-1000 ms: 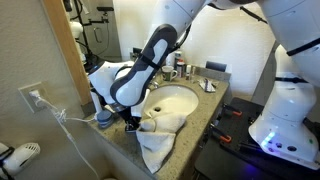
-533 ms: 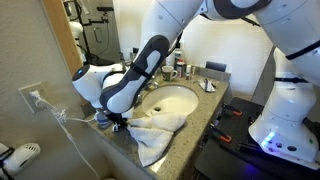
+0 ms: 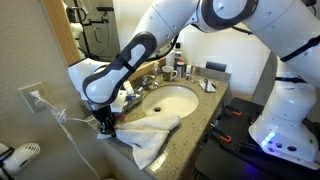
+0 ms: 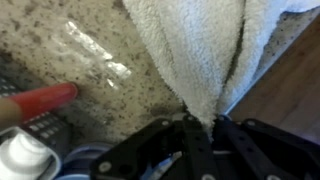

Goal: Use the towel to wipe the left side of the counter then hang it on the wall

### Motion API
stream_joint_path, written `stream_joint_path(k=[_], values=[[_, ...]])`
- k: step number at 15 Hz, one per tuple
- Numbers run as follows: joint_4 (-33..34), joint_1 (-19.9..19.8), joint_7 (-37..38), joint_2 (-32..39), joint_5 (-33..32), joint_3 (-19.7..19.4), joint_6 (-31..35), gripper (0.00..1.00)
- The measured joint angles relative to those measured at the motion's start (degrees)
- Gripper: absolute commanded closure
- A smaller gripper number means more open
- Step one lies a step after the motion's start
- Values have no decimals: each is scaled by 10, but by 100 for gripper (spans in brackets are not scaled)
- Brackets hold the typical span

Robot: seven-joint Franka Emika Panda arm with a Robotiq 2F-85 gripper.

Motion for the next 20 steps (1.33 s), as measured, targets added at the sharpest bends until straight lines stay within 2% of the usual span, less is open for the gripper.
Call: stream_joint_path(k=[5,9,12,20], values=[[7,-24,0,9,94,19,-29,97],[-19,-40,27,1,163,22,-26,97],[-73,-46,62,-24,204,23,0,97],[-258,-41,150,-121,249,25,100,97]])
